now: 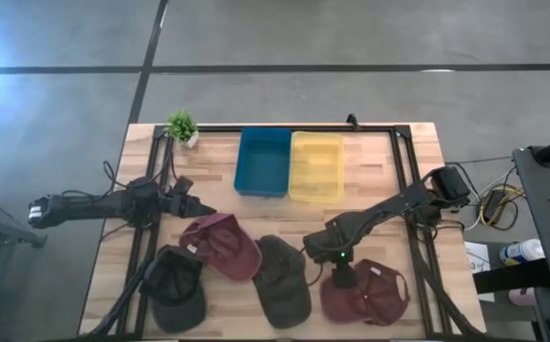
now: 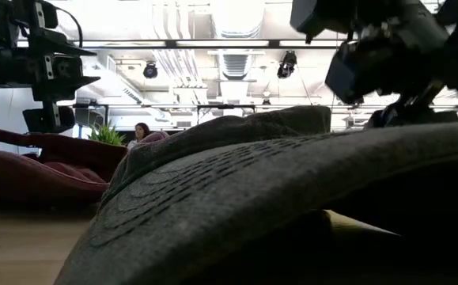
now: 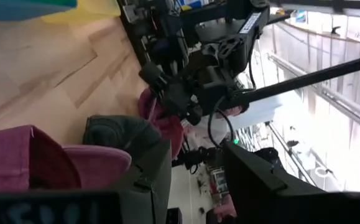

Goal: Pick & Place hat
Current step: Put the bottom red cap into the blue bin

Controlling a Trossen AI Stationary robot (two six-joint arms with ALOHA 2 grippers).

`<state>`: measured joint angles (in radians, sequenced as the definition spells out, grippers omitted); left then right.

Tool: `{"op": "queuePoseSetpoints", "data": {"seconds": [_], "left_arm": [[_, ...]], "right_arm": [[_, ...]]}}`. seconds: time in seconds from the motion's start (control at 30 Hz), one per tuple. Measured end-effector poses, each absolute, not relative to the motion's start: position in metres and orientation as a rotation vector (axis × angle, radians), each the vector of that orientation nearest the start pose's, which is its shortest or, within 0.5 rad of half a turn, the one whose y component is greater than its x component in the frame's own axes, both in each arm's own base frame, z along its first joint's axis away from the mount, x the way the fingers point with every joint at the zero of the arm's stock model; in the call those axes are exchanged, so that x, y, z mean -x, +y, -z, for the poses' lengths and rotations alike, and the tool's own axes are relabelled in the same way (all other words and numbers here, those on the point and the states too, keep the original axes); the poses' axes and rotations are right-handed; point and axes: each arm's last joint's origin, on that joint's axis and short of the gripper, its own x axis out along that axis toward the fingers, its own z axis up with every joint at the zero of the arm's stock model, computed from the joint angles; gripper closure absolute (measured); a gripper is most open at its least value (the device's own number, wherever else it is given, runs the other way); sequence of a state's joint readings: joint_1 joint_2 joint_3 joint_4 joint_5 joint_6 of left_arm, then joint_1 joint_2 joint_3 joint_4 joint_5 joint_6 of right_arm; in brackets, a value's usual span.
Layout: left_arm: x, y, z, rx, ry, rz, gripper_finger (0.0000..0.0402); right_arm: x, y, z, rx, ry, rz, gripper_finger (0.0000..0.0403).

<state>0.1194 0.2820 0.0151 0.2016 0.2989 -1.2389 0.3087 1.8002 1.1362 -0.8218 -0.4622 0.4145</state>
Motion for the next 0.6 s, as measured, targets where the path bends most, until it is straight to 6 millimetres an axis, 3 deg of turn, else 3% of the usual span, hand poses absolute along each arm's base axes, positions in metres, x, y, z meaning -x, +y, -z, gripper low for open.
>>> {"op": "queuePoseSetpoints", "data": {"seconds": [0.23, 0.4, 0.6], "left_arm": [[-0.120, 0.000, -0.197, 1.082, 0.132, 0.187, 0.0264], [-0.139, -0.006, -0.218, 0.968, 0.201, 0.233, 0.0264], [-0.173, -0.012, -0.210, 0.940, 0.410, 0.227, 0.0264]], "right_arm": [[-0.305, 0.111, -0.178, -0.344, 1.591, -0.155, 0.0211], [-0.301, 0.111, -0.185, -0.355, 1.581, -0.065, 0.0211], [-0.292, 0.128, -0.187, -0.386, 1.615, -0.134, 0.0211]]}}
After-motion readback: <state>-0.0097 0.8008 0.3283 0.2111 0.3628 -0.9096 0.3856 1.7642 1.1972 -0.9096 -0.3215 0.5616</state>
